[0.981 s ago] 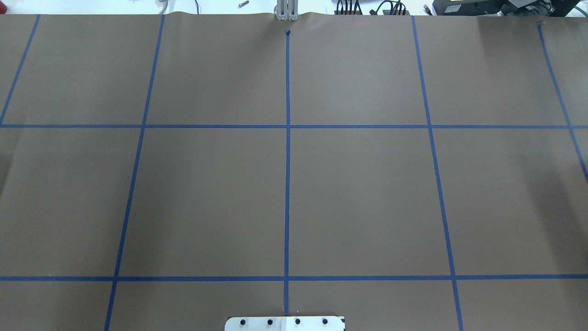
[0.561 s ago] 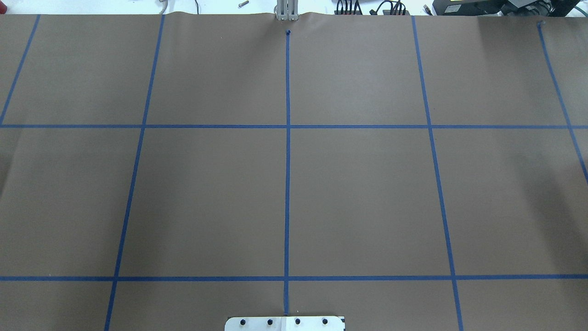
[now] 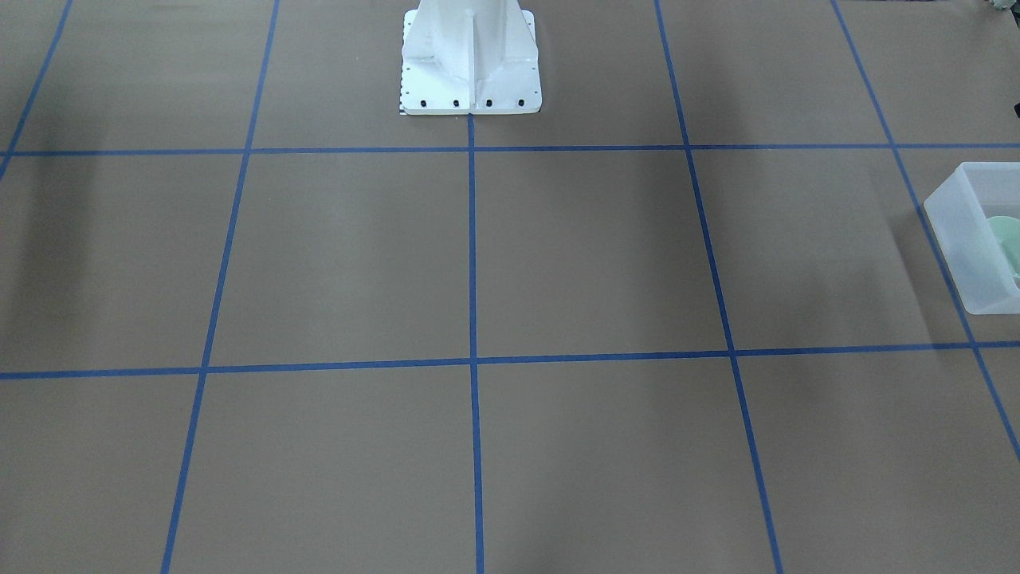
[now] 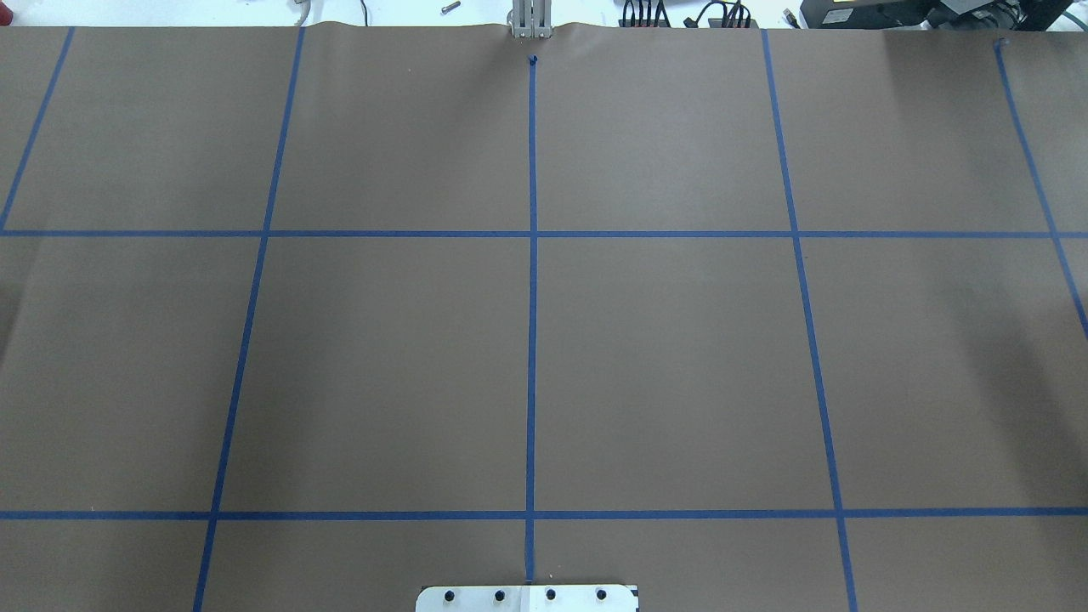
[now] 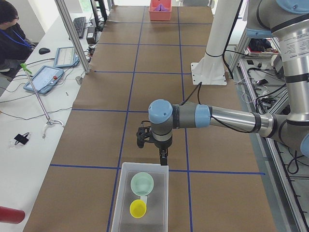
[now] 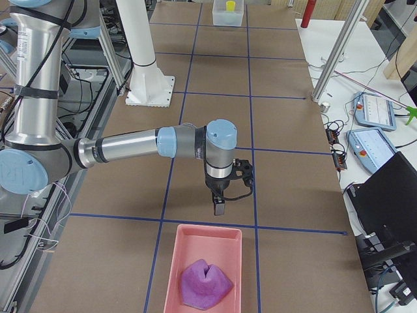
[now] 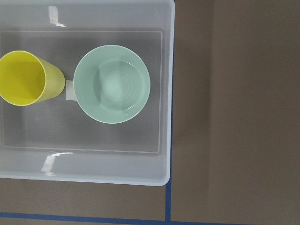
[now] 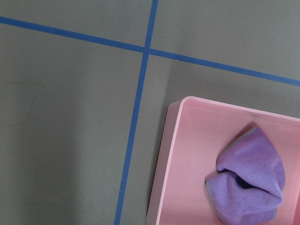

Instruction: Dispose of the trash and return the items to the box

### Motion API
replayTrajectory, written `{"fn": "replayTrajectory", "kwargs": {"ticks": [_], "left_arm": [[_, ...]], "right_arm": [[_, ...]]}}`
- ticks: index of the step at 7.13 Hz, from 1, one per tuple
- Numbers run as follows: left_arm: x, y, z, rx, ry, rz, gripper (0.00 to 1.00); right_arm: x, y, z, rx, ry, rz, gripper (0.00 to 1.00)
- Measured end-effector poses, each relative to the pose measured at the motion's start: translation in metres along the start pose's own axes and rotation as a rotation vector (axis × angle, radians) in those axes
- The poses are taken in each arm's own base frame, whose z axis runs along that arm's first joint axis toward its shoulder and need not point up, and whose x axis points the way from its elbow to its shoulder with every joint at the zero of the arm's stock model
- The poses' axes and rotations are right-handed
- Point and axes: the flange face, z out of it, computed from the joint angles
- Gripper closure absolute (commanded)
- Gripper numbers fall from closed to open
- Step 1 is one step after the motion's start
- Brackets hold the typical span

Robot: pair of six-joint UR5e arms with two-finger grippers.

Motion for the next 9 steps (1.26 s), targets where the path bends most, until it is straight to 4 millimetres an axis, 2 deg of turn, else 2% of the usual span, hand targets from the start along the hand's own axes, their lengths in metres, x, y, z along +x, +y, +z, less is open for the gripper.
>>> {"fn": "replayTrajectory", "kwargs": {"ticks": [9], "left_arm": [[-0.0001, 0.0001, 0.0004, -0.001, 0.0, -0.002, 0.02]], "right_arm": [[-0.004, -0.0007, -0.0025, 0.009, -0.012, -0.008, 0.0]]}}
